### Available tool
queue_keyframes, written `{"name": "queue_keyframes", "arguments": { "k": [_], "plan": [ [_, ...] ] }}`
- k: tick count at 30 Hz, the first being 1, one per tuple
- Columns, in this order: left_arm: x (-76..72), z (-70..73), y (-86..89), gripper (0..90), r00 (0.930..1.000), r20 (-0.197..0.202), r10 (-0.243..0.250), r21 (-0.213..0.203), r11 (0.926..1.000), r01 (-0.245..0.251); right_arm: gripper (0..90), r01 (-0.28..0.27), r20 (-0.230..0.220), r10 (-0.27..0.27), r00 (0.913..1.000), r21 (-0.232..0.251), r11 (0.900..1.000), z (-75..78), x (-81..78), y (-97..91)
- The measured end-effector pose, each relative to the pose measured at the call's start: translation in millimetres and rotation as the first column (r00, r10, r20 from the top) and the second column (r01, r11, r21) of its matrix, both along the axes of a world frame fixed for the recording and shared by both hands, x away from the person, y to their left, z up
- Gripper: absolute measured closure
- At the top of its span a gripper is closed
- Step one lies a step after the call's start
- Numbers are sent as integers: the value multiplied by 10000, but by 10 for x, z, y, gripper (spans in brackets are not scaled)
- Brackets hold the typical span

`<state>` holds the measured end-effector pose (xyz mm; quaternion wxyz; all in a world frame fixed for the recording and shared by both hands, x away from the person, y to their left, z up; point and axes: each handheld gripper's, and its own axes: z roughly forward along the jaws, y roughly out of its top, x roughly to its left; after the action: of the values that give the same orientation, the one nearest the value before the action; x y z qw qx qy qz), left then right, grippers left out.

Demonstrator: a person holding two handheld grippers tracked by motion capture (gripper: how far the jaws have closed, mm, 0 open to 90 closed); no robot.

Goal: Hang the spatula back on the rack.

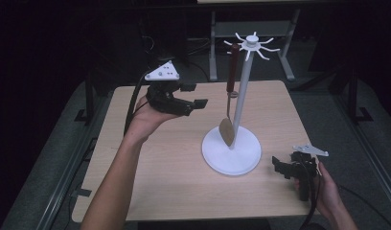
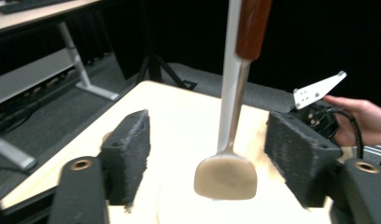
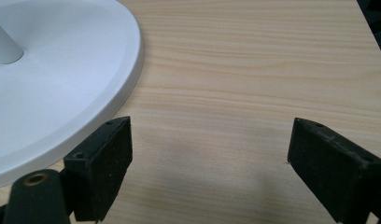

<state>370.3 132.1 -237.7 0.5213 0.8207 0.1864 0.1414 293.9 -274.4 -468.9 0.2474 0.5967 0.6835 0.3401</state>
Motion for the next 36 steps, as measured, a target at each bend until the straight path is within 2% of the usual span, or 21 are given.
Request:
{"name": "queue_keyframes", "arguments": {
  "k": [4, 10, 12, 22, 23, 24, 25, 26, 27, 30, 31, 32, 35, 36],
  "plan": [
    [-79, -111, 102, 226, 9993, -139, 349, 247, 9991, -346, 133, -17, 17, 17, 10000, -36, 10000, 2, 0, 5],
    [-143, -234, 204, 192, 9971, -318, 695, 370, 9970, -683, 133, 6, 26, -6, 10000, -35, 10000, 4, -1, 9],
    [-183, -310, 259, 193, 9953, -471, 842, 375, 9959, -825, 133, 5, 39, -4, 10000, -41, 10000, 4, -2, 9],
    [-324, -575, 432, 196, 9892, -690, 1293, 528, 9906, -1258, 133, 9, 32, -9, 10000, -22, 10000, 6, -4, 18],
    [-357, -648, 489, 196, 9871, -701, 1443, 512, 9887, -1409, 133, -1, 38, 2, 10000, -32, 10000, 6, -5, 17],
    [-357, -648, 489, 196, 9871, -701, 1443, 512, 9887, -1409, 133, 1, 36, 0, 10000, -35, 10000, 6, -5, 16],
    [-386, -728, 548, 196, 9841, -815, 1578, 442, 9870, -1546, 133, -1, 24, 1, 10000, -37, 10000, 6, -6, 15],
    [-386, -728, 548, 196, 9841, -815, 1578, 442, 9870, -1546, 133, 11, 35, -11, 10000, -40, 10000, 4, -5, 15],
    [-415, -805, 608, 196, 9815, -840, 1722, 398, 9848, -1693, 133, 17, 27, -17, 10000, -38, 10000, 3, -5, 15],
    [-437, -876, 669, 196, 9797, -887, 1798, 385, 9835, -1770, 133, 0, 48, 1, 10000, -73, 10000, 3, -6, 13],
    [-463, -943, 726, 197, 9775, -929, 1896, 449, 9815, -1861, 133, 12, 27, -12, 10000, -43, 10000, 5, -8, 16],
    [-463, -943, 726, 196, 9775, -929, 1896, 449, 9815, -1861, 133, 12, 27, -12, 10000, -43, 10000, 5, -8, 16],
    [-507, -1094, 839, 197, 9690, -1088, 2217, 601, 9745, -2162, 133, 32, 22, -32, 10000, -48, 10000, 5, -11, 14],
    [-507, -1094, 839, 197, 9690, -1088, 2217, 601, 9745, -2162, 133, 32, 22, -32, 10000, -48, 10000, 5, -11, 14]
  ]
}}
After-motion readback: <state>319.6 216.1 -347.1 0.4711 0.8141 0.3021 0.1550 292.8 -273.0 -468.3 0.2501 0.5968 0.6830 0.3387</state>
